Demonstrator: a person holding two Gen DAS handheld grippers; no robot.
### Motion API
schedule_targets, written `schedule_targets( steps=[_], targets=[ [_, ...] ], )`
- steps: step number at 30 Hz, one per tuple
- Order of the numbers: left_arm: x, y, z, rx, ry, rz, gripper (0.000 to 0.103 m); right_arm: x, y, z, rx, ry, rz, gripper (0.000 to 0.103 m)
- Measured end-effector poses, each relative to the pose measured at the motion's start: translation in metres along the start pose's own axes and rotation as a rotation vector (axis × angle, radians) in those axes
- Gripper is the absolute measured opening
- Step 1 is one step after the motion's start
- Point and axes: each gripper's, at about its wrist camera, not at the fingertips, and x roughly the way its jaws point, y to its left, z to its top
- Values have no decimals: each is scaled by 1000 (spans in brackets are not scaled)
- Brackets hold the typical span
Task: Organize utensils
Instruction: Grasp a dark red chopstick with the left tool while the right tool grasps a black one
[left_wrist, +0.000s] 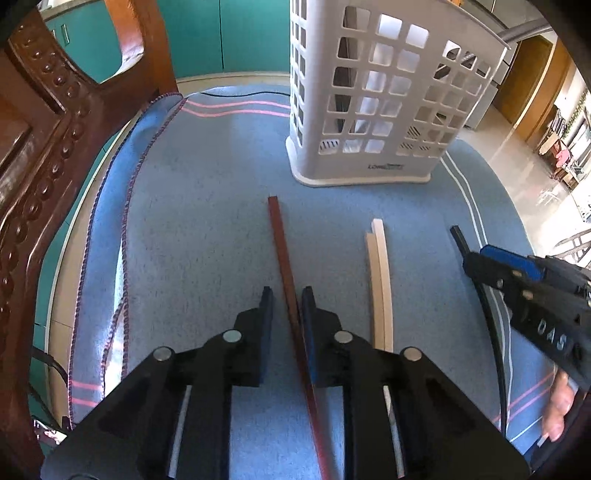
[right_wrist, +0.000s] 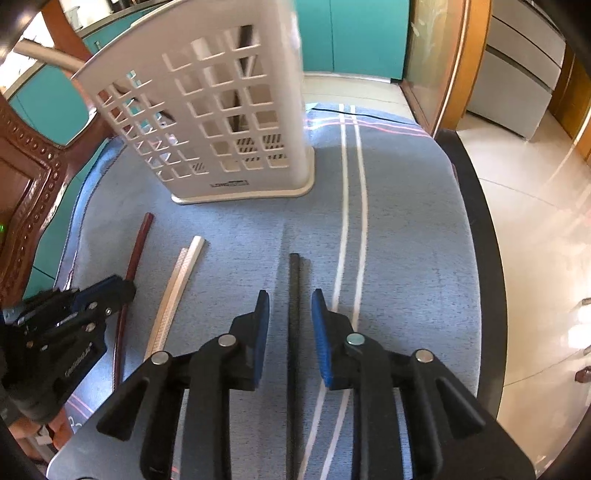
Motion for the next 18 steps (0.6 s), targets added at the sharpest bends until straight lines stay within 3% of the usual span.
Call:
schedule_targets(
  steps=[4, 8, 10, 18],
  targets=[
    [-1, -5, 1, 20, -12, 24, 21, 1, 6, -5, -31, -2, -35, 25],
    [1, -5, 3, 20, -18, 50, 37, 2, 8, -8, -36, 1, -44, 25],
    [4, 1, 8, 6, -17, 48, 40, 2, 8, -8, -35, 1, -47, 25],
    [1, 3, 5, -5, -20, 29, 36, 0, 5, -10, -24, -6, -41, 28]
  ],
)
